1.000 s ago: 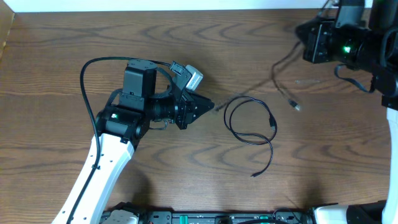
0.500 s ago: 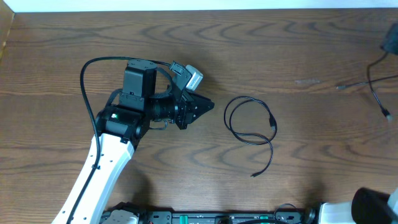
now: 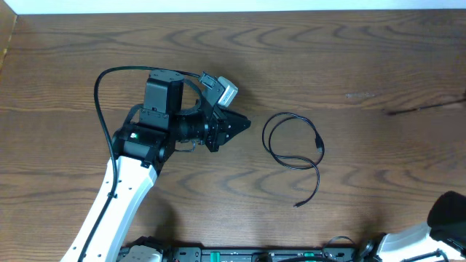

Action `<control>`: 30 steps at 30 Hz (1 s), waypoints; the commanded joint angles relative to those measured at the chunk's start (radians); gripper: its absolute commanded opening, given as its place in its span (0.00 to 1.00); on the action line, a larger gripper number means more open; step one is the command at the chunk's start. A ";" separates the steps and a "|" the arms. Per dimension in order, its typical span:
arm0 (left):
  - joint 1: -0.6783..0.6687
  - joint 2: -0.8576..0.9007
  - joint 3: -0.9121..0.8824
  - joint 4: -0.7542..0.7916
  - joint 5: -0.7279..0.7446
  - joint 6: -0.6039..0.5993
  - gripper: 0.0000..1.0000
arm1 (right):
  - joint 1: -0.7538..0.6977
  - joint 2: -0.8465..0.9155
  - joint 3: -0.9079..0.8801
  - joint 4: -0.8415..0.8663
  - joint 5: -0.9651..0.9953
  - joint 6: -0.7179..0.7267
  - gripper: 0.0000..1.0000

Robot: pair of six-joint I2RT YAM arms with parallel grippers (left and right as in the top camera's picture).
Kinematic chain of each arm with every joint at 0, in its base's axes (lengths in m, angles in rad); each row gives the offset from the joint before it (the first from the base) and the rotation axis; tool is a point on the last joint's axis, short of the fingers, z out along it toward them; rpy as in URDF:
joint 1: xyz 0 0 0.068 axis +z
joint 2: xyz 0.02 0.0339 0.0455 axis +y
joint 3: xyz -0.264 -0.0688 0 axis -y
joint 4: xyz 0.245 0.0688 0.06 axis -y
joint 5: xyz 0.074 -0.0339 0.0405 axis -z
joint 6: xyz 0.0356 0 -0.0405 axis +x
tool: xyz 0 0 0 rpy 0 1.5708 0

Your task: Untangle cables

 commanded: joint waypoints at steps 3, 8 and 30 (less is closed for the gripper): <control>-0.002 0.004 -0.005 -0.061 -0.002 0.066 0.14 | -0.144 -0.007 0.040 0.049 -0.080 0.012 0.01; -0.002 0.004 -0.005 -0.065 -0.002 0.077 0.14 | -0.161 -0.003 0.040 0.122 -0.127 0.011 0.01; -0.002 0.003 -0.005 -0.073 -0.002 0.076 0.14 | -0.170 0.246 0.039 0.101 -0.009 -0.092 0.01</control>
